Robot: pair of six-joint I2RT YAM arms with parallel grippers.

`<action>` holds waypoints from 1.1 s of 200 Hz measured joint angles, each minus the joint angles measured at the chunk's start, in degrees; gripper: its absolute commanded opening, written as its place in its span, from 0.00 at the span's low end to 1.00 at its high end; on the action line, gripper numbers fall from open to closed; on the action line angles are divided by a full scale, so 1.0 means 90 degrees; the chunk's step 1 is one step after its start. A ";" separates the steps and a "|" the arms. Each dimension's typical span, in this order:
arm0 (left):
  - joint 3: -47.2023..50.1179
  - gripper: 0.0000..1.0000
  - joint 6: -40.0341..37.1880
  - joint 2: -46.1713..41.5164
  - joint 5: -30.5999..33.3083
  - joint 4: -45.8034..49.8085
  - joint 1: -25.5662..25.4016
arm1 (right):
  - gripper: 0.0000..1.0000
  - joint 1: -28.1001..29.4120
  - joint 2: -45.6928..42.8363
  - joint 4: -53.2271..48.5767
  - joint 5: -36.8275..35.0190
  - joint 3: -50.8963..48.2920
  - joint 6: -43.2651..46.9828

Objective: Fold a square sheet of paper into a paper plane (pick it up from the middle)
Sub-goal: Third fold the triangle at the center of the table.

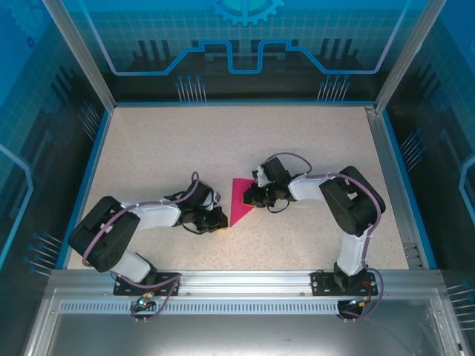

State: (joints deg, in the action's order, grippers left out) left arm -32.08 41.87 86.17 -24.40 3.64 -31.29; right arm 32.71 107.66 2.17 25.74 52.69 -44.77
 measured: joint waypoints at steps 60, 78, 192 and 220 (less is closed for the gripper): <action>-0.0889 0.15 -0.0102 -0.0386 0.0017 0.0323 0.0002 | 0.22 0.0007 -0.0134 -0.0299 -0.0151 0.0100 0.0005; -0.1358 0.14 -0.0197 -0.0136 0.0041 0.0294 0.0002 | 0.27 -0.0058 -0.0452 -0.0362 -0.0245 0.0019 -0.0005; -0.2244 0.09 -0.0675 0.1370 0.0437 0.0624 0.0002 | 0.41 -0.0529 -0.1209 -0.0469 -0.0284 -0.0753 0.0070; -0.2266 0.07 -0.0670 0.1637 0.0617 0.0702 0.0002 | 0.40 -0.0447 -0.1001 -0.0476 -0.0250 -0.0697 0.0066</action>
State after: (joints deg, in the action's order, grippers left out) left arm -52.47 35.83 100.90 -18.85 9.96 -31.27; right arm 28.69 98.65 -2.11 23.49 46.41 -44.18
